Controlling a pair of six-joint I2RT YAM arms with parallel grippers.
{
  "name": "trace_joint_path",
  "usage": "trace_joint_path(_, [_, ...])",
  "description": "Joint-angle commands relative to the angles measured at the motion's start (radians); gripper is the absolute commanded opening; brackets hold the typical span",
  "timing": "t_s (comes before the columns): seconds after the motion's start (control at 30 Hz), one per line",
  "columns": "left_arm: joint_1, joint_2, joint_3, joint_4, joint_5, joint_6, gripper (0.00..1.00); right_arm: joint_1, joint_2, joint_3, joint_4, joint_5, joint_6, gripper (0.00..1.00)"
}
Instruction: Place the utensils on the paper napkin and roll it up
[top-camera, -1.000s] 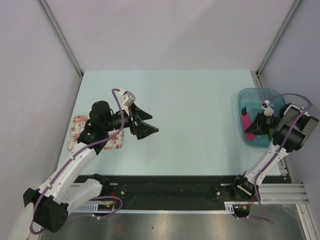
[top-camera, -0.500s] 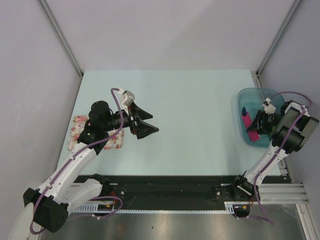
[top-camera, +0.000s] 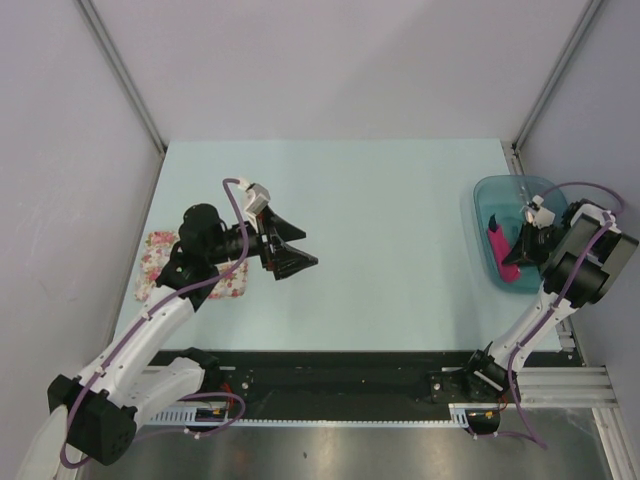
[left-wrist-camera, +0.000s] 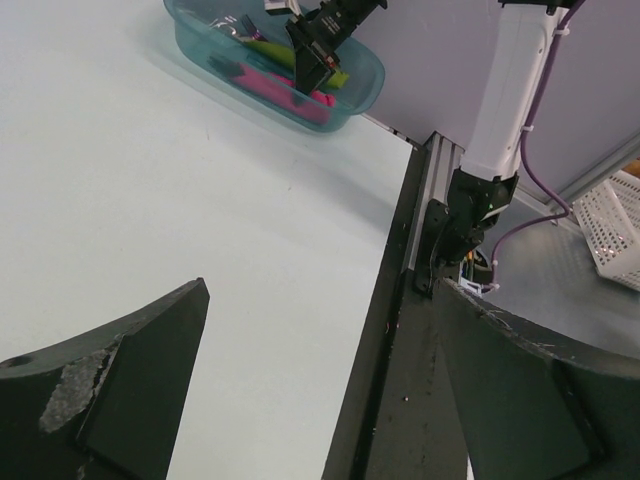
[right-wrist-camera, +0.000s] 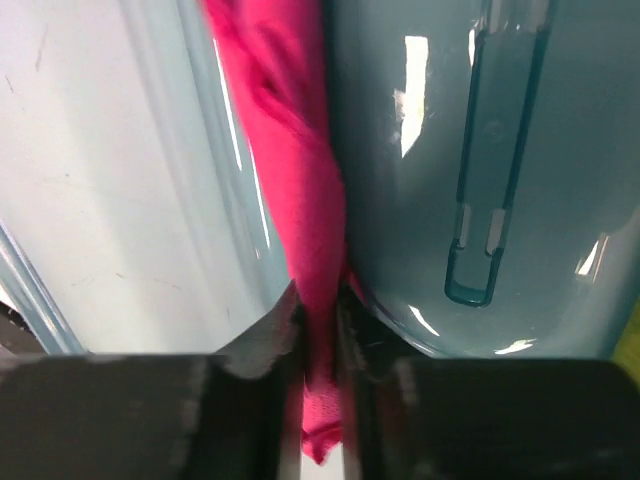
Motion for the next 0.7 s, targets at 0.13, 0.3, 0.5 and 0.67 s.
trace_joint_path(0.13, [0.010, -0.013, -0.012, 0.060, 0.034, -0.018, 0.99, 0.004, -0.015, -0.025, 0.024, -0.042, 0.001, 0.00])
trace_joint_path(0.3, [0.008, -0.016, -0.020, 0.072, 0.038, -0.027, 0.99, 0.007, 0.011, -0.040, 0.007, -0.082, 0.007, 0.00])
trace_joint_path(0.5, [0.010, -0.027, -0.024, 0.072, 0.038, -0.032, 0.99, 0.012, -0.001, -0.048, 0.047, -0.033, 0.036, 0.40])
trace_joint_path(0.67, [0.008, -0.027, -0.034, 0.089, 0.040, -0.044, 0.99, 0.015, -0.031, -0.051, 0.073, -0.024, 0.050, 0.50])
